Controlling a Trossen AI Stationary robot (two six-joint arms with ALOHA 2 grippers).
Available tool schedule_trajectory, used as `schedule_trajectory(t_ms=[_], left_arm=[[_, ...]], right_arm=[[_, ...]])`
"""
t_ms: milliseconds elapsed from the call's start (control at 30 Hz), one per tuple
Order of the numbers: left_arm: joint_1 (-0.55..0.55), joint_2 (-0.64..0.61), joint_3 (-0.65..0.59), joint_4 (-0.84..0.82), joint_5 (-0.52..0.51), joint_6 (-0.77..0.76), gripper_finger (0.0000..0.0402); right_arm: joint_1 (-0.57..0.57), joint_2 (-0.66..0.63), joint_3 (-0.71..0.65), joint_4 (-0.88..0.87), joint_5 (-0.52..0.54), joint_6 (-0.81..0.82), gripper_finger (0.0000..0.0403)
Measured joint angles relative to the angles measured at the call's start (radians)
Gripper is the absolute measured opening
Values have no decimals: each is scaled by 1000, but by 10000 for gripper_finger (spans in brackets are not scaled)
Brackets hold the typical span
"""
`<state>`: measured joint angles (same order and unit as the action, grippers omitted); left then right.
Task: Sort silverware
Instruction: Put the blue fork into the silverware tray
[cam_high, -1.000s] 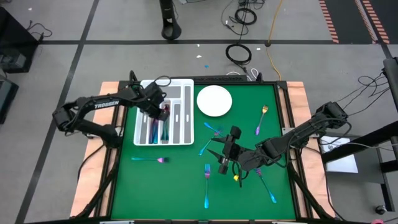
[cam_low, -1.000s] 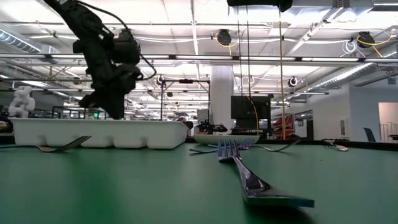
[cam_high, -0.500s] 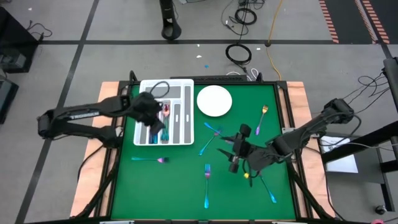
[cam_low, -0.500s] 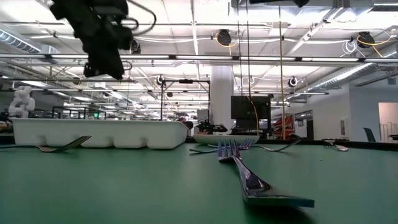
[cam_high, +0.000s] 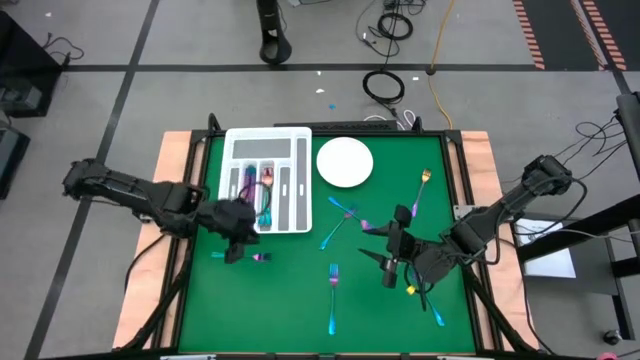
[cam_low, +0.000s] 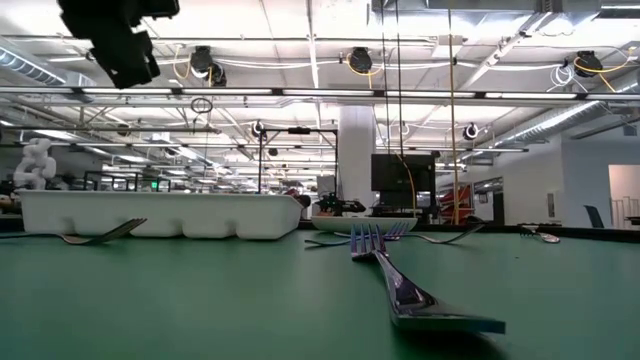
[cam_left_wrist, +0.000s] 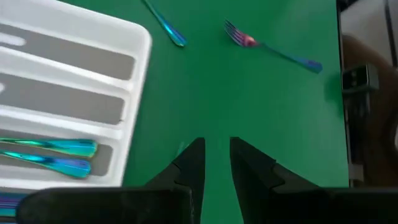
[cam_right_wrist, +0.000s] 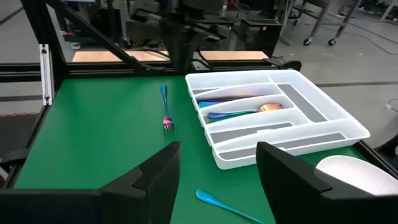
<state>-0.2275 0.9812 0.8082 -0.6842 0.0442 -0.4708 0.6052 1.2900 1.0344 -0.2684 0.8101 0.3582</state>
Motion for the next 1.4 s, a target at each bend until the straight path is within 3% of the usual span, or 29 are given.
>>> schedule_trajectory(t_ms=[233, 500, 767, 933, 1200, 1400], left_arm=[[-148, 49, 0, -5, -31, -19, 76], [-237, 184, -12, -8, -31, -12, 75], [-253, 346, -14, -28, -34, 115, 75], [-253, 411, -14, -90, -48, 110, 75], [-253, 458, -15, -138, -130, 110, 75], [-253, 477, -15, -137, -136, 110, 75]], right_arm=[[-1, 0, 0, 0, 0, 0, 199], [-1, 0, 0, 1, 0, 0, 199], [-1, 0, 0, 1, 0, 1, 199], [-1, 0, 0, 1, 0, 1, 199], [-1, 0, 0, 1, 0, 1, 199], [-1, 0, 0, 1, 0, 1, 199]])
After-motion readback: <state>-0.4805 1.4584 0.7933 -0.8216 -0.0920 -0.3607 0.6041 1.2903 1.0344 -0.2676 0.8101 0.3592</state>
